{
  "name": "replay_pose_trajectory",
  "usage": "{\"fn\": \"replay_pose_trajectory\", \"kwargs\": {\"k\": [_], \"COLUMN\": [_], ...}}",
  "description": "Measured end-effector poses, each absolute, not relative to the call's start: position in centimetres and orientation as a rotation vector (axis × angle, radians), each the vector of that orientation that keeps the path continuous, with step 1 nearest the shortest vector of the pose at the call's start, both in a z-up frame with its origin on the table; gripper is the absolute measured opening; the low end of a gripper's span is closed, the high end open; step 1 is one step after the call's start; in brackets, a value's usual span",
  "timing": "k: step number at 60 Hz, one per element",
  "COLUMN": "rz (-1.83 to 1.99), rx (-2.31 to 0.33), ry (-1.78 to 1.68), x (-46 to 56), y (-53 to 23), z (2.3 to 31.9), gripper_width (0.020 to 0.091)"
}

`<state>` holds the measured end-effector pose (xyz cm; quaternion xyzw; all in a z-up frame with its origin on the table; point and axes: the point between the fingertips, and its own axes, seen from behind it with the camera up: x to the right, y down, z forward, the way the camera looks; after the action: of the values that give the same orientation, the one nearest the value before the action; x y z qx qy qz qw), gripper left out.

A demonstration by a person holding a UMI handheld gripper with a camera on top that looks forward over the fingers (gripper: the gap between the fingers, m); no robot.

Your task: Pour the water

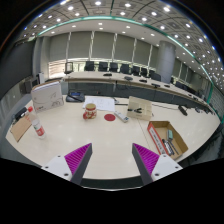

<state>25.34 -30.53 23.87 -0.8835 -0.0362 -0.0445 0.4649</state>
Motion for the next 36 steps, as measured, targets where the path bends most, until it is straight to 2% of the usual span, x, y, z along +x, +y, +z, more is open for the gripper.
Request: {"fn": "replay_pose_trajectory", "kwargs": {"k": [8,18,36], "rz": [-0.103,-0.081,0.07], "rx": [-2.177,-2.182,-2.179], "ry": [-0.112,-0.153,-0.302], "x": [23.7,14.0,-3.0], "y": [-30.8,-31.4,-32.8], "z": [23.6,22.2,17.8], "gripper_width": [0.086,0.0863,0.0858]}}
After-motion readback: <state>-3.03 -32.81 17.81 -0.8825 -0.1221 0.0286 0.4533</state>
